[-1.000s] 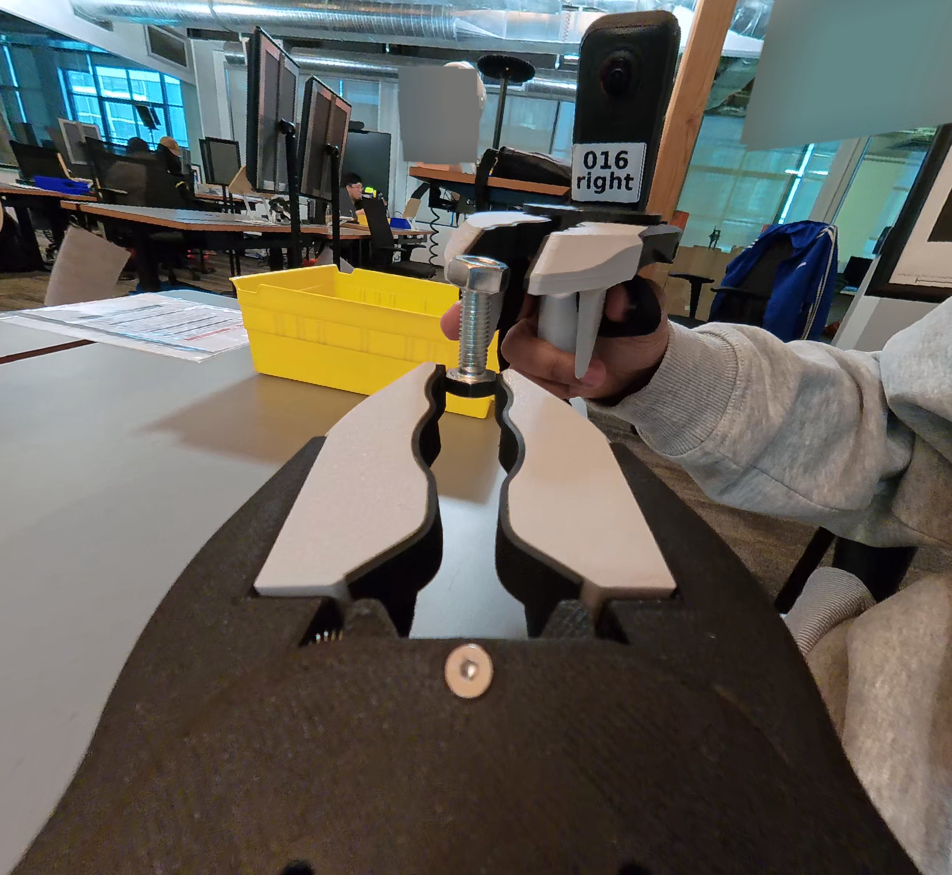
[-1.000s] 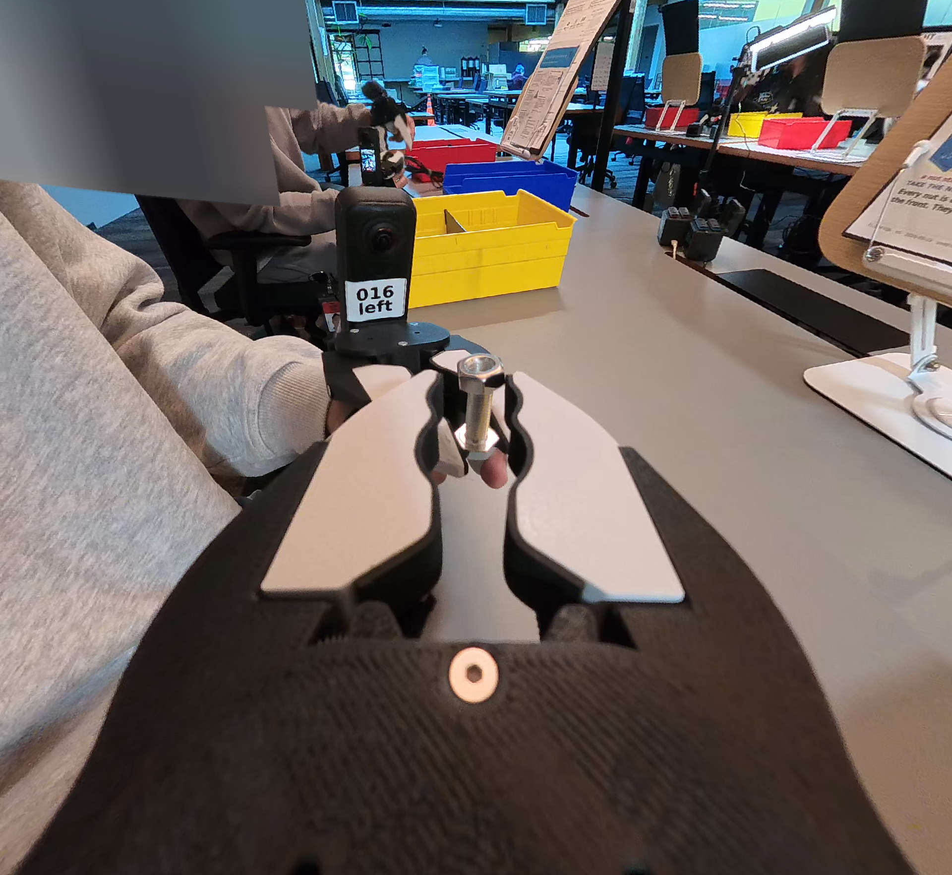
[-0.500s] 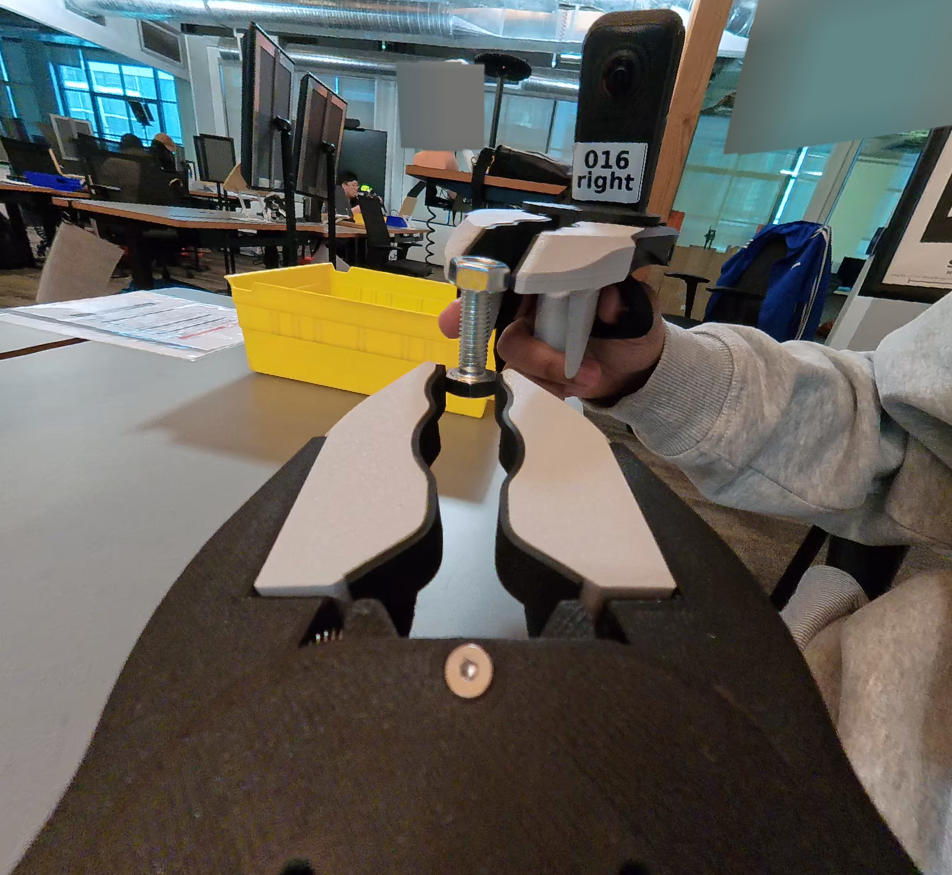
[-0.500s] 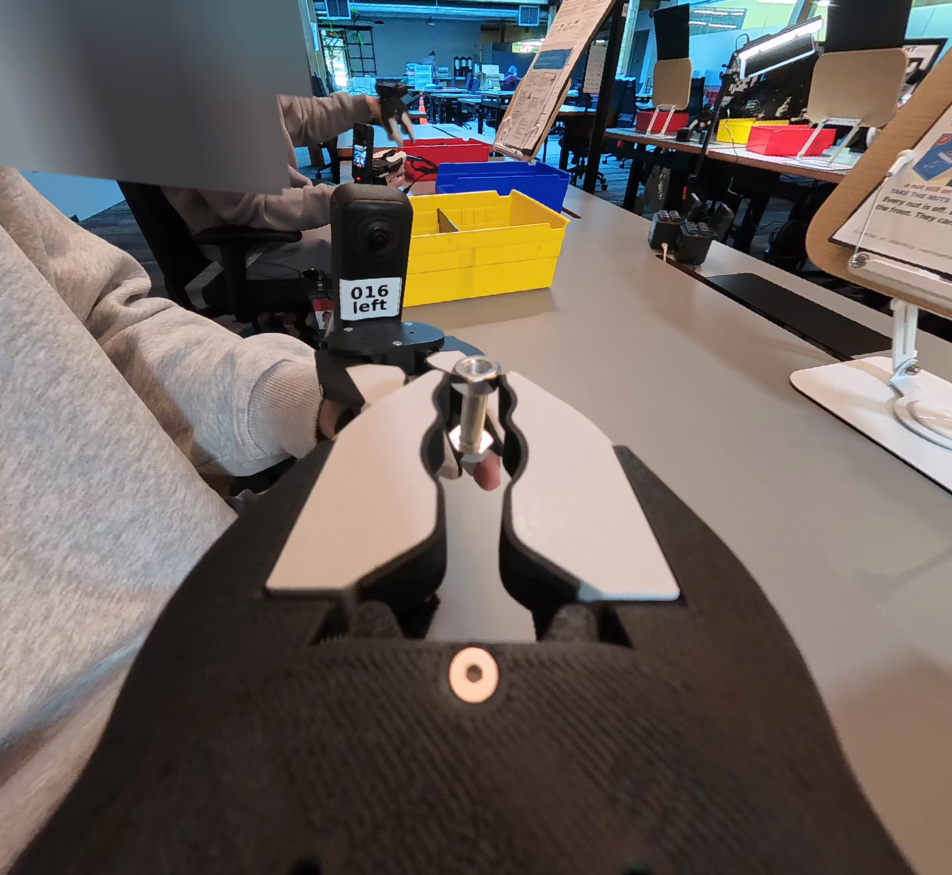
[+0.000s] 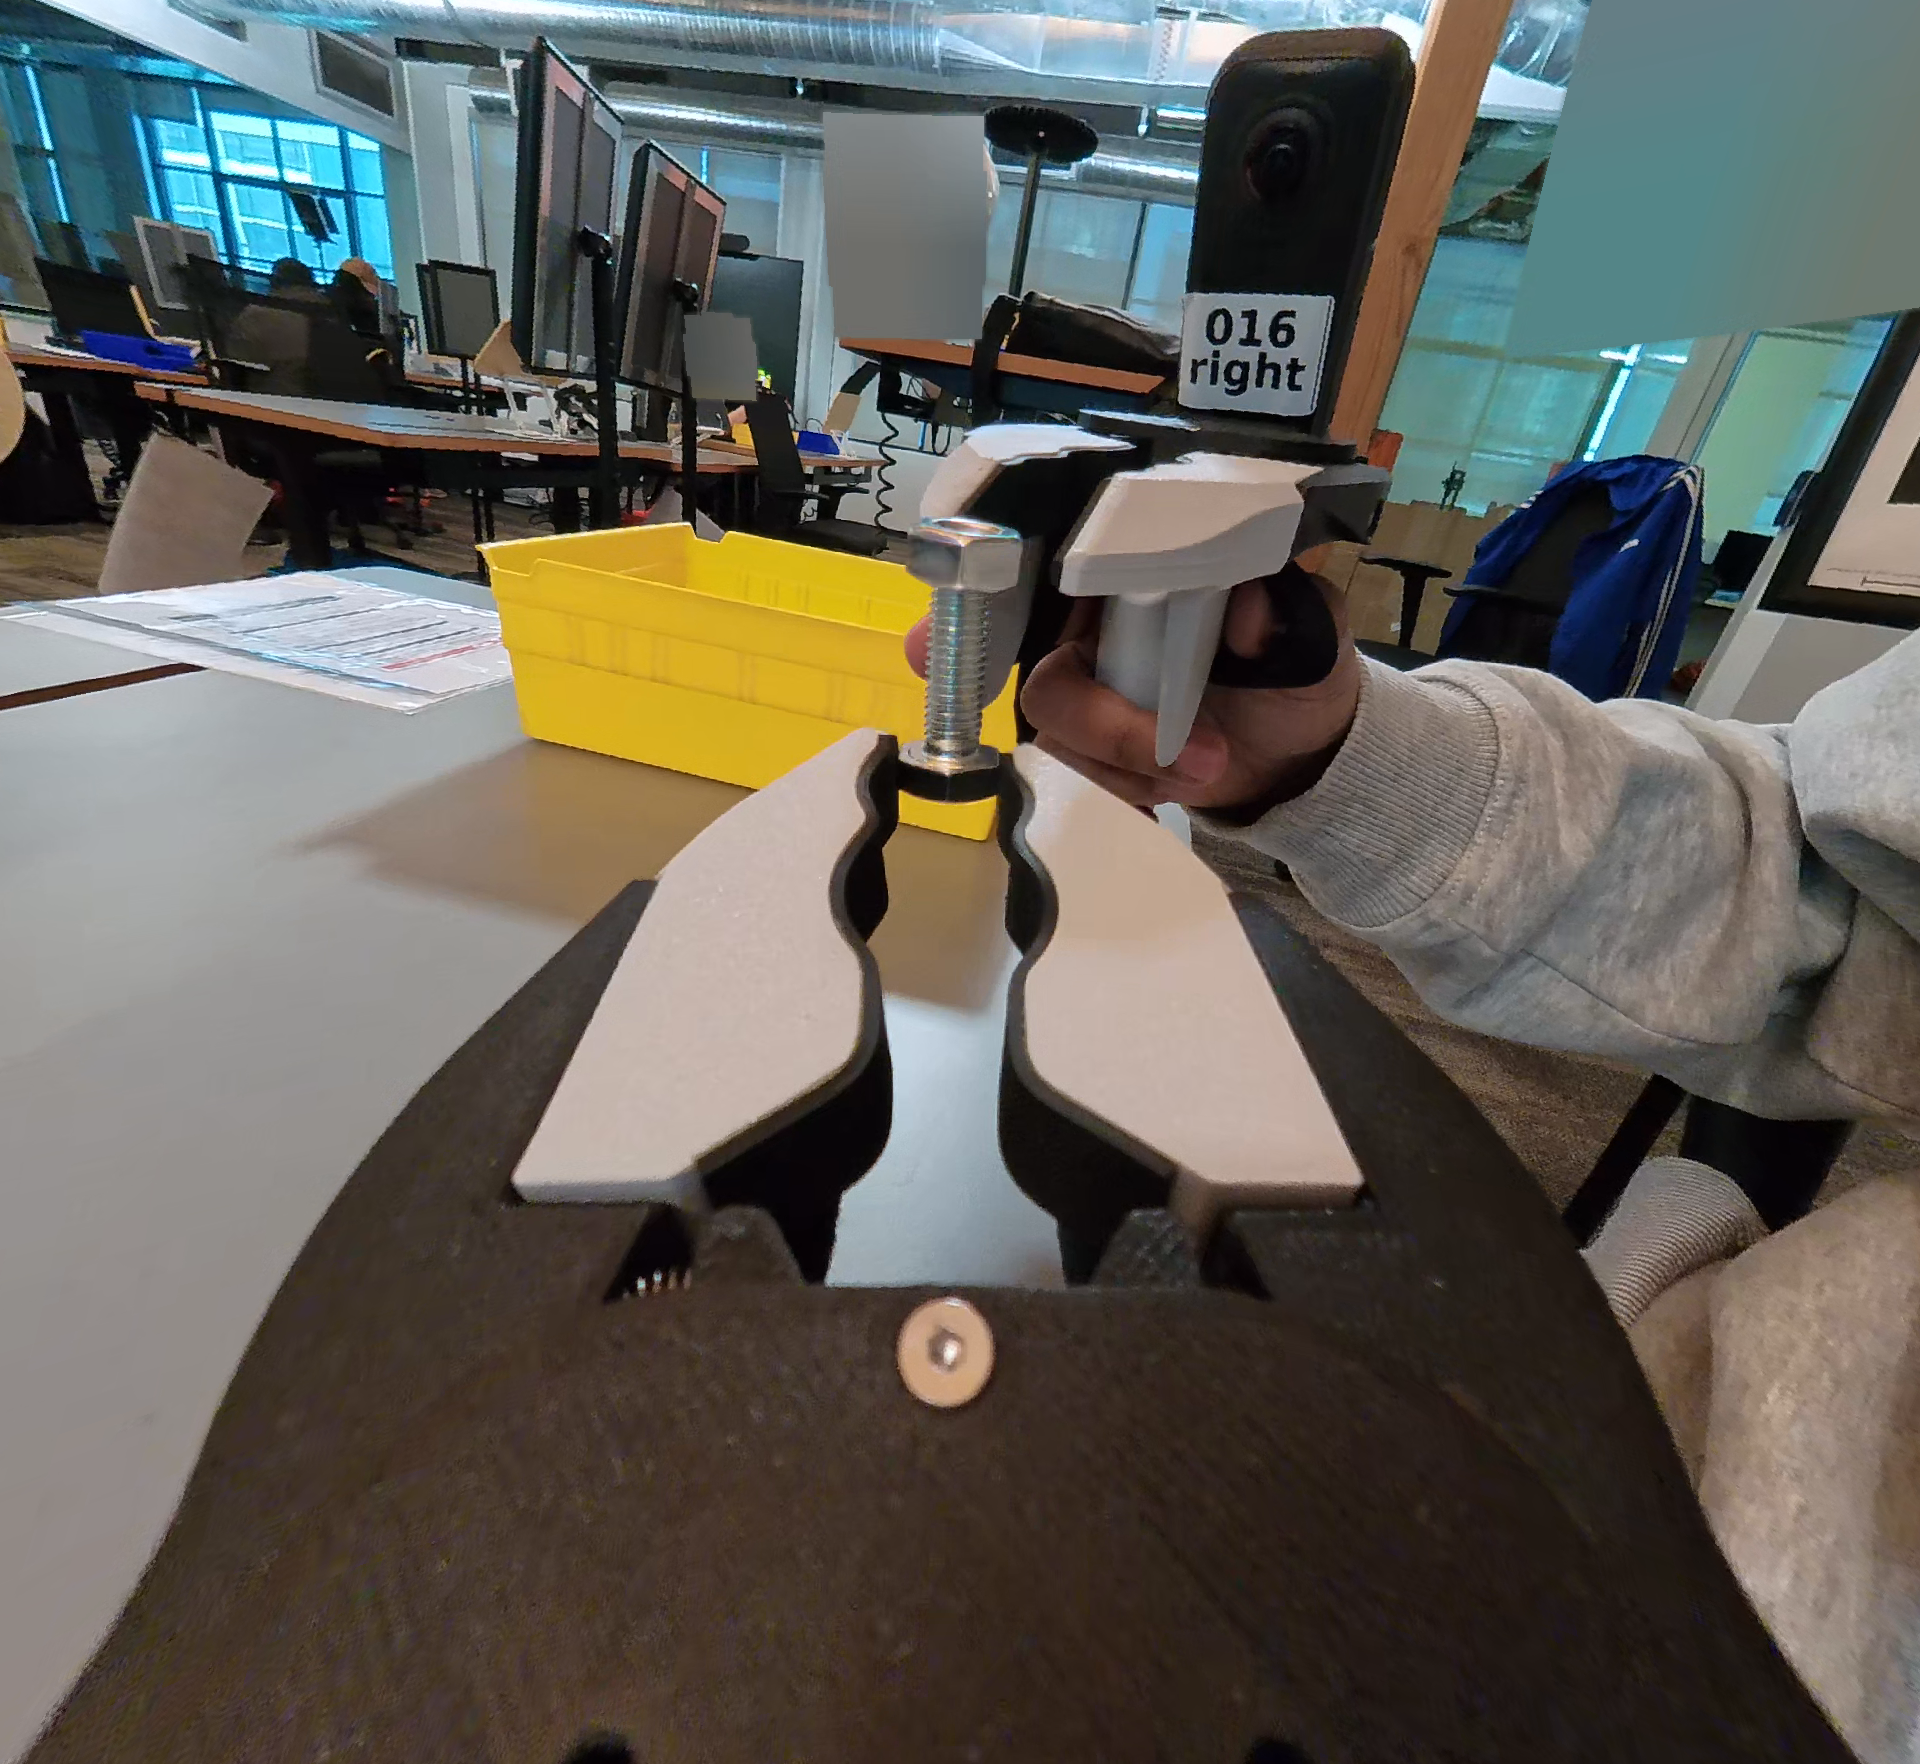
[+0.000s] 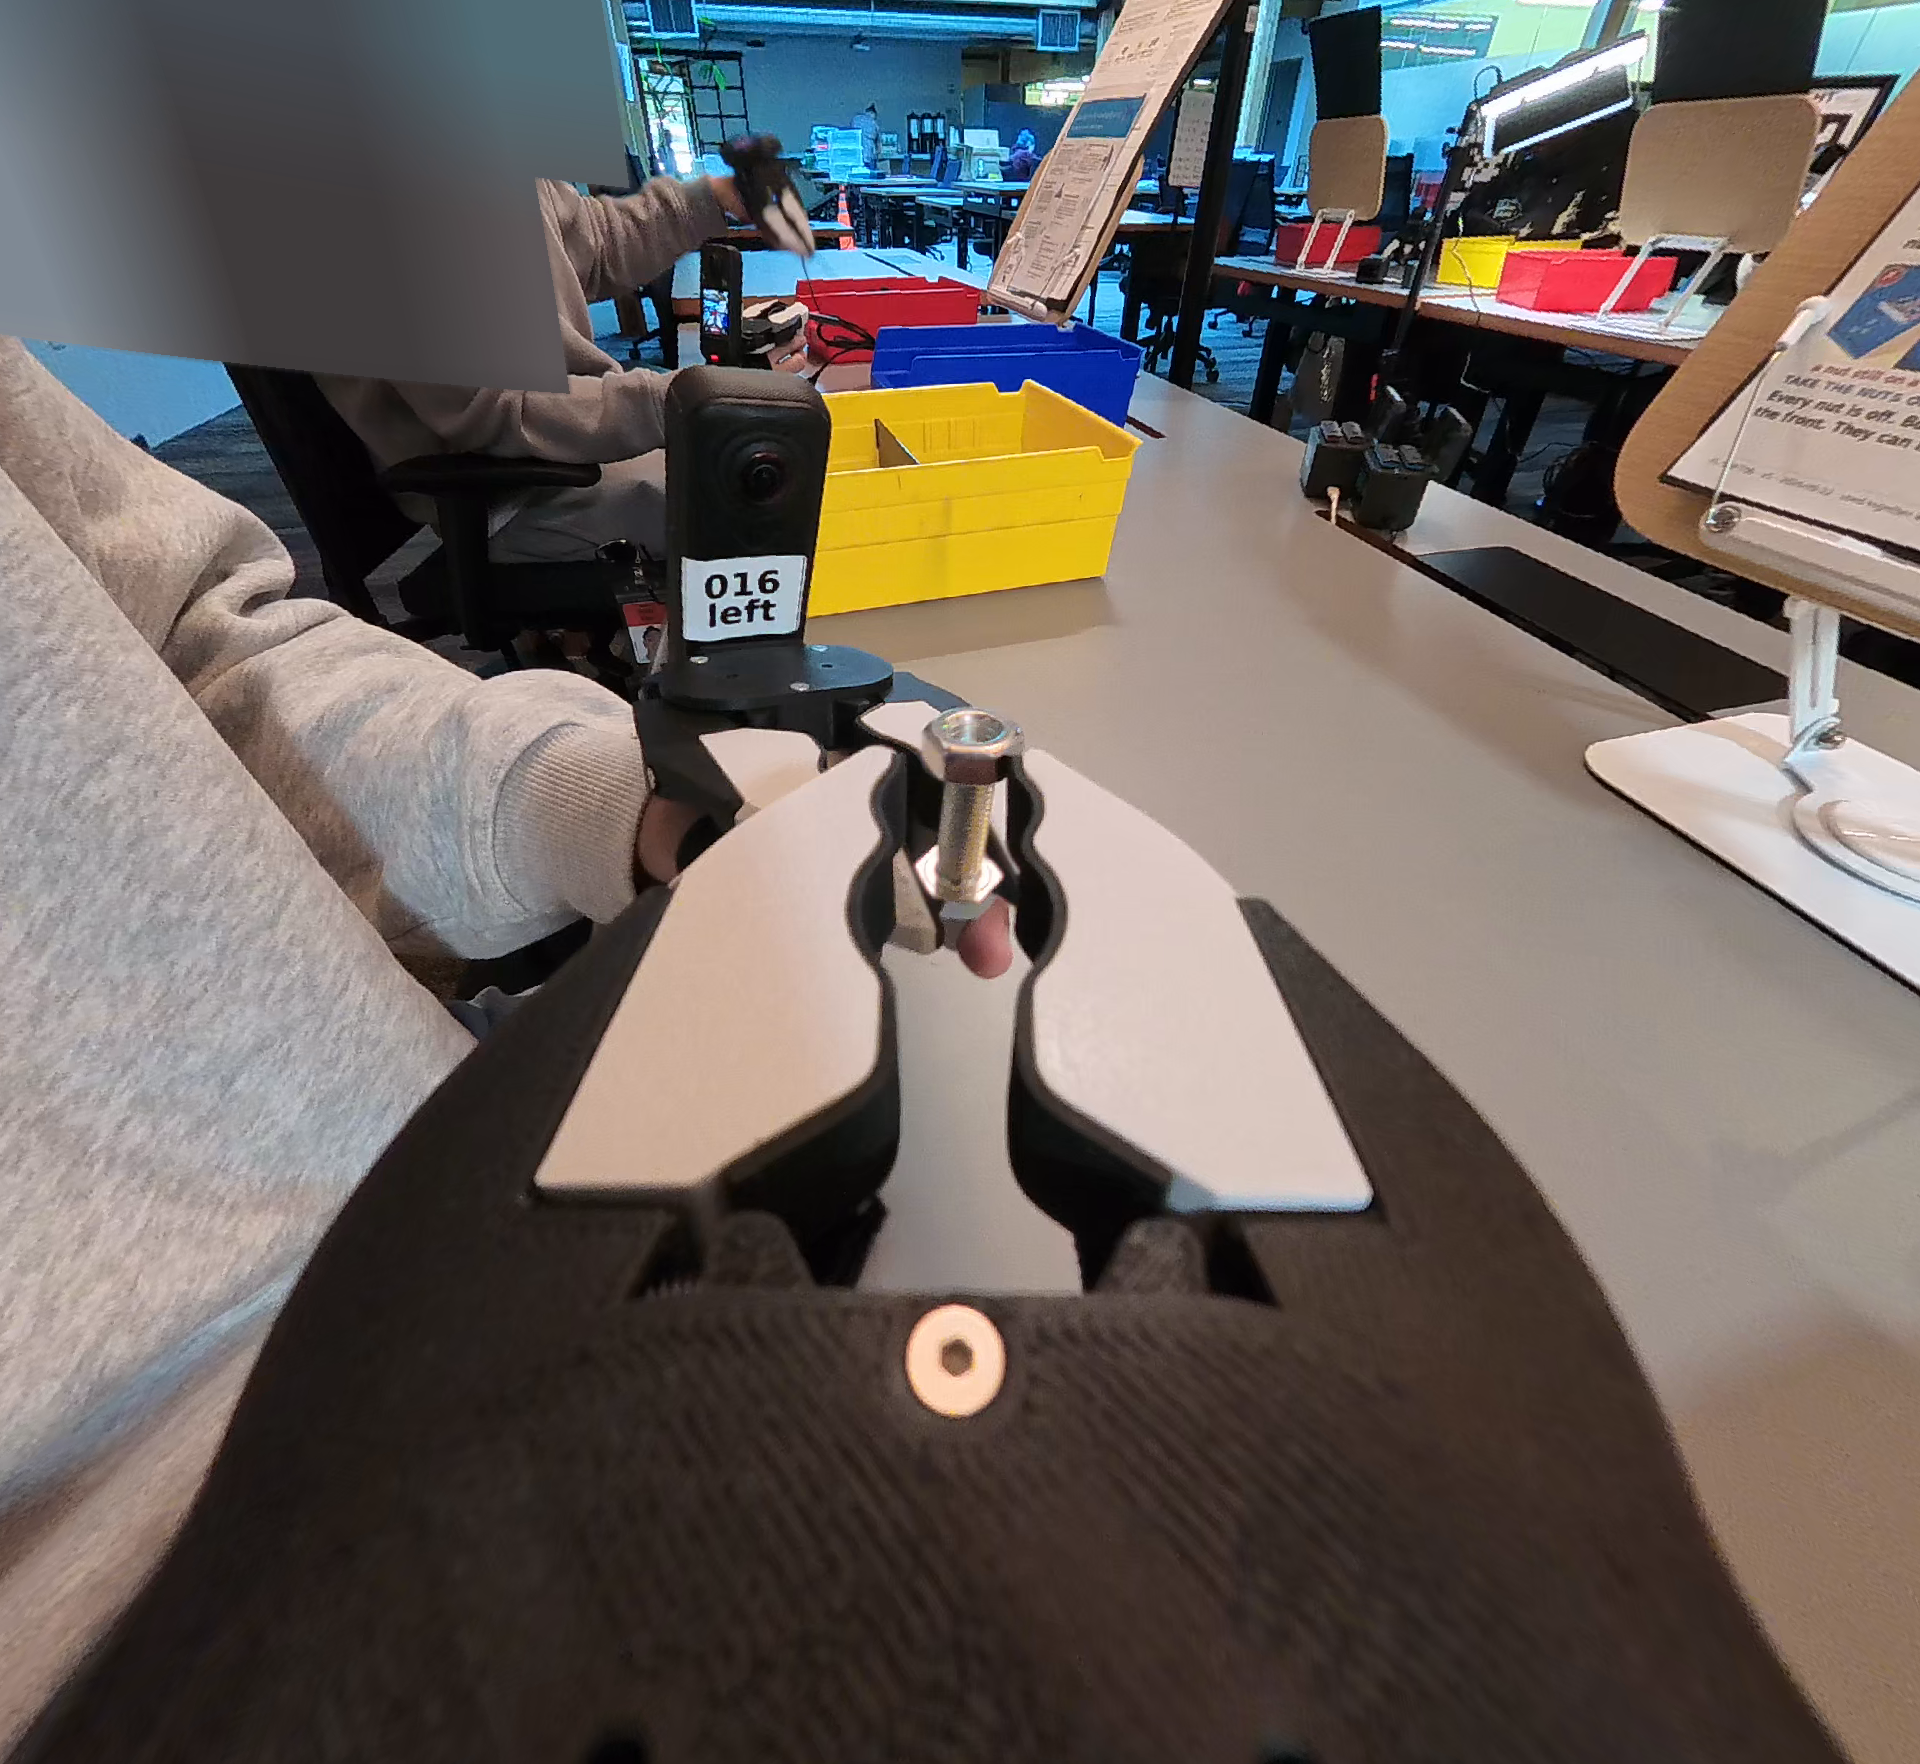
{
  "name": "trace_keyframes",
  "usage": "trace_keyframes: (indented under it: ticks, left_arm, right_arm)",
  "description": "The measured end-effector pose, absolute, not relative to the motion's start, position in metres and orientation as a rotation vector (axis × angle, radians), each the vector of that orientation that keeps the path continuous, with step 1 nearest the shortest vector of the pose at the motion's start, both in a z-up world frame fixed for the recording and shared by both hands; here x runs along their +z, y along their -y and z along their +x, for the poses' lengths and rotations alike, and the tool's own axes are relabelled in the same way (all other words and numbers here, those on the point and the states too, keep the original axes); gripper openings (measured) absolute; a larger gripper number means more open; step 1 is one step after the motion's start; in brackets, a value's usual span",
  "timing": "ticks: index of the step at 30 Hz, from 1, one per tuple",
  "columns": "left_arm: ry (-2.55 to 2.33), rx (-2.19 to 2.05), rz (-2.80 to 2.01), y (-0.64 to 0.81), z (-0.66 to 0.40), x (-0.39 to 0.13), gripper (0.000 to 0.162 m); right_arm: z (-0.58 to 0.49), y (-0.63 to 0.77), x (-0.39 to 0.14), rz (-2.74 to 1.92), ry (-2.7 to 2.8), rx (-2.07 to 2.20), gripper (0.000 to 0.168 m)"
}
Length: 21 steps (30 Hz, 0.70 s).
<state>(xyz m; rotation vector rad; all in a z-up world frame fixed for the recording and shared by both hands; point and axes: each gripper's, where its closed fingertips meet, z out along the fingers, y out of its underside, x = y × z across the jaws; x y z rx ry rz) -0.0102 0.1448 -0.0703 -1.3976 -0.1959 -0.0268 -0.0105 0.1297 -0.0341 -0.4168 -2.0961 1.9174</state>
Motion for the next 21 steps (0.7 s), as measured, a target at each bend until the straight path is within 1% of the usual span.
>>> trace_keyframes:
  ticks: [6, 14, 18, 21]
  left_arm:
    - [0.215, -0.021, -1.401, -0.1440, -0.0135, -0.0715, 0.018]
    - [0.213, -0.019, -1.408, -0.1450, -0.0130, -0.0726, 0.018]
    - [0.233, -0.016, -1.406, -0.1437, -0.0163, -0.0728, 0.018]
    - [0.232, -0.014, -1.410, -0.1440, -0.0164, -0.0734, 0.018]
  right_arm:
    - [-0.0111, -0.1316, -0.0340, -0.420, 2.093, 1.922, 0.015]
    - [-0.0128, -0.1305, -0.0344, -0.428, 2.077, 1.914, 0.020]
    - [-0.0106, -0.1308, -0.0342, -0.416, 2.090, 1.926, 0.014]
    - [-0.0127, -0.1332, -0.0321, -0.427, 2.068, 1.926, 0.014]
